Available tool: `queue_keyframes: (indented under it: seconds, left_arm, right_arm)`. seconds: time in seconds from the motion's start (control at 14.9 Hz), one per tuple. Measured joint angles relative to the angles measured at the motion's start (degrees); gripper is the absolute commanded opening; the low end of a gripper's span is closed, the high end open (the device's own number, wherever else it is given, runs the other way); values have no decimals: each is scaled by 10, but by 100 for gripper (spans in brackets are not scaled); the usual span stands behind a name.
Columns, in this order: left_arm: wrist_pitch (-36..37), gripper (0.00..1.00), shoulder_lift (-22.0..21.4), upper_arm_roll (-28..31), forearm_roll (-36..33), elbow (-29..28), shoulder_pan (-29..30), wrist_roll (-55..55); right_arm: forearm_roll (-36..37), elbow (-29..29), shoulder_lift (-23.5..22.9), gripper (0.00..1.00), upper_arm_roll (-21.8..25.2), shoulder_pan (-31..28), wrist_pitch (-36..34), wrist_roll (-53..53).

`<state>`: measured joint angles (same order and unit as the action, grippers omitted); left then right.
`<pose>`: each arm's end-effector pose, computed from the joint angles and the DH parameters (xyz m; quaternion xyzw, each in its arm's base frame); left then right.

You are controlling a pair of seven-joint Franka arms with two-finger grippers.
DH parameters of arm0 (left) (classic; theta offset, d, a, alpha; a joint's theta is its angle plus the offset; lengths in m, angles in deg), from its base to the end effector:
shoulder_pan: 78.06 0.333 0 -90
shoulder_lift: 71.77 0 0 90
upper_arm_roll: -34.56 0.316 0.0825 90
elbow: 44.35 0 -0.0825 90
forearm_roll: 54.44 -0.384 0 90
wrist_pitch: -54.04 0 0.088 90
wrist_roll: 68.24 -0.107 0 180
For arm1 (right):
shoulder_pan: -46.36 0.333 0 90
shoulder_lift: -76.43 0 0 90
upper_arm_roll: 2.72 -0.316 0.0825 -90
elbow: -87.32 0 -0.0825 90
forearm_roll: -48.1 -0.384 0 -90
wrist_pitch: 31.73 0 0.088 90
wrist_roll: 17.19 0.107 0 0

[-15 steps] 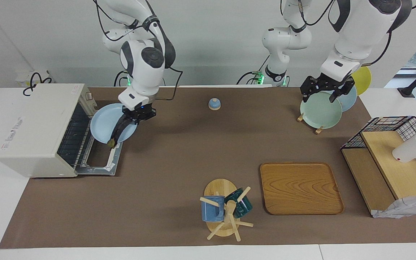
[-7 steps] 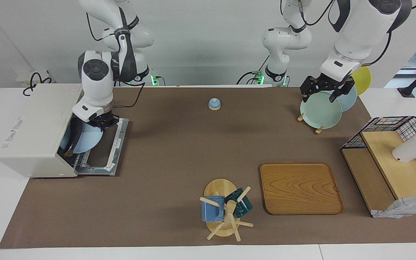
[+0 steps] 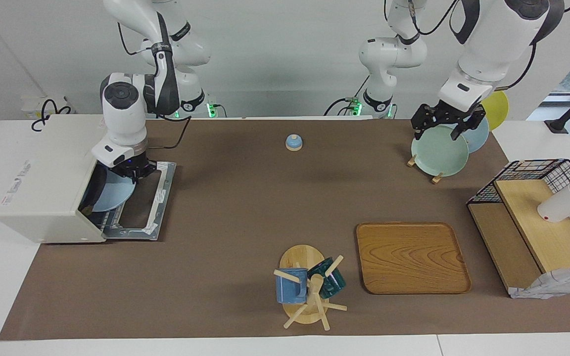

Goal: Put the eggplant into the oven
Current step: 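Release the plate inside the oven and draw the right gripper back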

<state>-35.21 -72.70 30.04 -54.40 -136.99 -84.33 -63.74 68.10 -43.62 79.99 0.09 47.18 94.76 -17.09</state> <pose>0.5372 -0.1028 0.6106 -0.9983 0.0548 0.0213 0.0031 0.5048 -0.0292 0.3791 0.9867 0.0864 -0.0098 0.1372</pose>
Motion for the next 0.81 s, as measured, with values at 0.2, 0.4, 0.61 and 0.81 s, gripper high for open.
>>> queue_keyframes:
  seconds: [0.2, 0.4, 0.61, 0.81]
  left_arm:
    - [0, 100, 0, 0, 0, 0, 0, 0]
    - [1, 100, 0, 0, 0, 0, 0, 0]
    - [2, 100, 0, 1, 0, 0, 0, 0]
    - [2, 100, 0, 1, 0, 0, 0, 0]
  right_arm:
    - [-14, 4, 3, 28, 0, 0, -9, -22]
    - [-65, 39, 8, 6, -3, 5, -48, -45]
    - [-97, 54, 5, 0, -8, 38, -28, -40]
    - [-99, 51, -31, 0, -9, 67, 32, 11]
